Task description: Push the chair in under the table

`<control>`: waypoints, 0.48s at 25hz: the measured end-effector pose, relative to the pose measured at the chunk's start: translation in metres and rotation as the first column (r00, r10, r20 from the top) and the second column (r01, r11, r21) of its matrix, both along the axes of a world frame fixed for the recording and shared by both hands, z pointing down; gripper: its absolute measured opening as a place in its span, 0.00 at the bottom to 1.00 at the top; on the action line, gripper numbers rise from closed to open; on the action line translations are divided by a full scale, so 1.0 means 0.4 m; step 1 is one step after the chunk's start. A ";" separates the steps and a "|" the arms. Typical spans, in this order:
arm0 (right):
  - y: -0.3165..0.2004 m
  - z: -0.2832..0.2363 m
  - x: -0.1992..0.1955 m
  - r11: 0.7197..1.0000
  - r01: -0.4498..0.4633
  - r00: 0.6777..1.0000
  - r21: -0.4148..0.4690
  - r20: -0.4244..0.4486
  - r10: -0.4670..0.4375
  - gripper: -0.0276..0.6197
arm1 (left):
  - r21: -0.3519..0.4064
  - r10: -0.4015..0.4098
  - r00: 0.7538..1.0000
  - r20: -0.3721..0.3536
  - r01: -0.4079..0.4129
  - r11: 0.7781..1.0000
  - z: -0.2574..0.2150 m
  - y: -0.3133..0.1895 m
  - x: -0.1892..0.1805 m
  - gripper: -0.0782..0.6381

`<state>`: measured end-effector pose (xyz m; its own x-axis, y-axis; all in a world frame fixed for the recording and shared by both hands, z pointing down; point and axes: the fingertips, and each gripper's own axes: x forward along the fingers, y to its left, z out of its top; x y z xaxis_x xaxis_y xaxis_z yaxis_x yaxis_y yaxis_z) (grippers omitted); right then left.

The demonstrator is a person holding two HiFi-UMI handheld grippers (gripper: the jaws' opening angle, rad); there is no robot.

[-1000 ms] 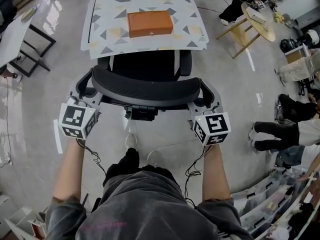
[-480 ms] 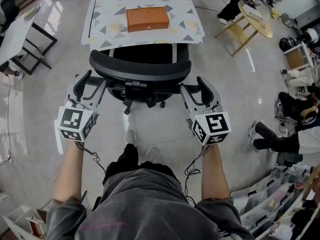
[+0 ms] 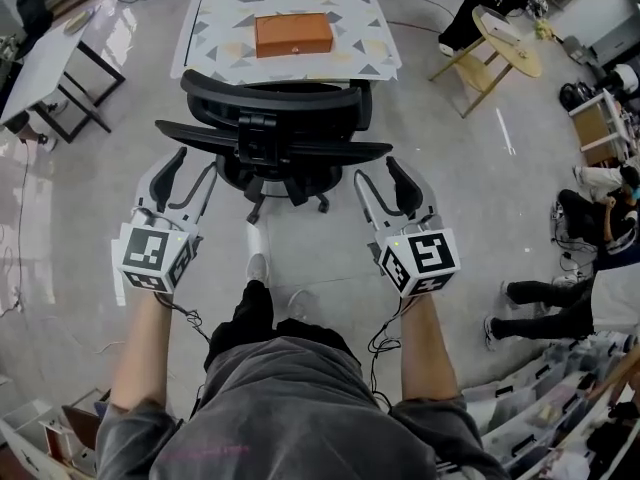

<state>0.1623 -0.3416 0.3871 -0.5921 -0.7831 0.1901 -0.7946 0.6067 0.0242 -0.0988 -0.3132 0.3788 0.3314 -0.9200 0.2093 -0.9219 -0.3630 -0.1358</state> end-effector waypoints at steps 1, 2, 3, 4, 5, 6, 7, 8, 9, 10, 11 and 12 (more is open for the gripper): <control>0.015 0.002 0.002 1.000 0.006 1.000 -0.002 0.003 -0.006 0.39 | 0.002 -0.001 1.000 -0.001 0.001 1.000 0.000 0.018 0.008 0.41; 0.031 0.005 0.003 1.000 0.012 1.000 -0.004 0.007 -0.012 0.39 | 0.003 -0.002 1.000 -0.002 0.002 1.000 0.000 0.036 0.015 0.40; 0.045 0.007 0.002 1.000 0.019 1.000 -0.008 0.010 -0.019 0.39 | 0.005 -0.004 1.000 -0.003 0.004 1.000 -0.001 0.052 0.021 0.40; 0.059 0.009 0.000 1.000 0.026 1.000 -0.011 0.013 -0.026 0.39 | 0.007 -0.005 1.000 -0.005 0.006 1.000 -0.003 0.067 0.026 0.39; 0.072 0.010 -0.003 0.999 0.033 0.999 -0.014 0.016 -0.033 0.39 | 0.009 -0.006 1.000 -0.007 0.006 1.000 -0.006 0.080 0.031 0.39; 0.085 0.010 -0.007 0.999 0.040 0.999 -0.018 0.019 -0.040 0.39 | 0.011 -0.005 1.000 -0.008 0.005 1.000 -0.010 0.091 0.035 0.39; 0.097 0.010 -0.011 0.999 0.046 0.999 -0.021 0.021 -0.046 0.39 | 0.012 -0.003 1.000 -0.010 0.003 1.000 -0.013 0.101 0.039 0.38; 0.109 0.008 -0.016 0.998 0.051 0.998 -0.024 0.023 -0.050 0.39 | 0.013 0.001 1.000 -0.012 0.000 1.000 -0.018 0.111 0.042 0.37; 0.120 0.006 -0.020 0.998 0.055 0.998 -0.026 0.027 -0.055 0.39 | 0.016 0.003 1.000 -0.014 -0.003 1.000 -0.022 0.120 0.044 0.37; 0.131 0.003 -0.025 0.998 0.059 0.998 -0.029 0.031 -0.058 0.39 | 0.018 0.005 1.000 -0.016 -0.005 1.000 -0.027 0.130 0.045 0.37; 0.142 0.000 -0.030 0.998 0.063 0.997 -0.032 0.037 -0.062 0.39 | 0.019 0.007 1.000 -0.018 -0.007 1.000 -0.030 0.139 0.044 0.36; 0.151 -0.003 -0.035 0.997 0.067 0.997 -0.034 0.042 -0.065 0.39 | 0.020 0.009 1.000 -0.020 -0.009 1.000 -0.033 0.148 0.042 0.35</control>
<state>0.1481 -0.2812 0.3859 -0.6500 -0.7352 0.1920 -0.7527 0.6576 -0.0301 -0.0819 -0.2541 0.3656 0.3435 -0.9209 0.1842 -0.9213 -0.3685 -0.1242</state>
